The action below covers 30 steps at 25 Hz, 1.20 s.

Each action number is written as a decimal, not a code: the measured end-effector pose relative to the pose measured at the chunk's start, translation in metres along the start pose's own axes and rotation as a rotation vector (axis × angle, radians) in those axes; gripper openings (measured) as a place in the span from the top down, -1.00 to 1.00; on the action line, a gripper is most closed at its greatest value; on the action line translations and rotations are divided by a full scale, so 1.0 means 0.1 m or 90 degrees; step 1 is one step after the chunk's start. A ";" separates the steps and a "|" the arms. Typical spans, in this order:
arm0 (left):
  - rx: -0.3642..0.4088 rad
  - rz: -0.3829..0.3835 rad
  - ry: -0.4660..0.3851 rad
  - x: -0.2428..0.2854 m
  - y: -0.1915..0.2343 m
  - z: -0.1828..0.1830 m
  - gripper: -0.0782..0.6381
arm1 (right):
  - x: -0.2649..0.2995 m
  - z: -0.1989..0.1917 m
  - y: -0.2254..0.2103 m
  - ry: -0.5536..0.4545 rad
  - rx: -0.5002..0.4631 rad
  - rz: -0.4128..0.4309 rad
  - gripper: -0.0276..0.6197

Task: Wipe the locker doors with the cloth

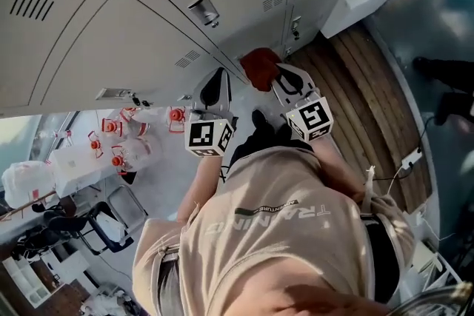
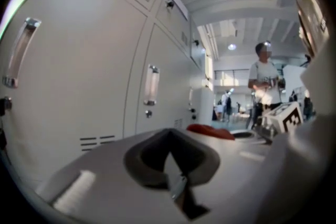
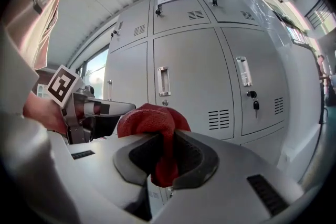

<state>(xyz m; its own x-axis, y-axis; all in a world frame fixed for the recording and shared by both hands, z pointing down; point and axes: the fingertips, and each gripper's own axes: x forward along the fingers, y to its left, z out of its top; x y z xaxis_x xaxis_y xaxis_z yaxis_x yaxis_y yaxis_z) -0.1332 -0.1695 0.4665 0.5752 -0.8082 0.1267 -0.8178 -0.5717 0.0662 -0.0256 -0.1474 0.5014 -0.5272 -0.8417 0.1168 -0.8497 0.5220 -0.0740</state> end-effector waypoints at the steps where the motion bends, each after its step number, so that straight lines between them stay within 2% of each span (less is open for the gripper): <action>1: -0.006 -0.007 -0.007 0.04 0.03 0.04 0.77 | 0.04 0.04 -0.02 0.001 -0.004 -0.006 0.78; 4: -0.005 -0.041 -0.011 0.15 0.03 0.19 0.77 | 0.13 0.21 -0.04 -0.003 -0.014 -0.012 0.78; 7: -0.003 -0.069 -0.008 0.32 0.04 0.31 0.77 | 0.25 0.43 -0.10 -0.013 -0.051 -0.012 0.78; 10: -0.006 -0.071 -0.034 0.43 0.15 0.45 0.77 | 0.40 0.58 -0.20 -0.023 -0.083 -0.019 0.78; 14: 0.002 -0.064 -0.048 0.45 0.25 0.59 0.77 | 0.56 0.73 -0.24 -0.038 -0.076 0.005 0.78; 18: 0.015 -0.026 -0.072 0.37 0.35 0.87 0.77 | 0.64 1.28 -0.19 -0.085 -0.117 0.089 0.78; 23: 0.035 0.053 -0.094 0.25 0.49 1.31 0.77 | 0.71 2.10 0.00 -0.158 -0.195 0.223 0.78; 30: 0.047 0.174 -0.104 0.20 0.58 1.56 0.77 | 0.75 2.79 0.13 -0.254 -0.196 0.348 0.78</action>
<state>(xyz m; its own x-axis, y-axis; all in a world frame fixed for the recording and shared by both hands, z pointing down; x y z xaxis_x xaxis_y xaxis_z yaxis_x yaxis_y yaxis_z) -0.1656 -0.2410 0.3180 0.3345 -0.9419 -0.0314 -0.9423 -0.3340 -0.0216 -0.0757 -0.2421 0.2328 -0.8843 -0.4060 -0.2304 -0.4589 0.8465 0.2698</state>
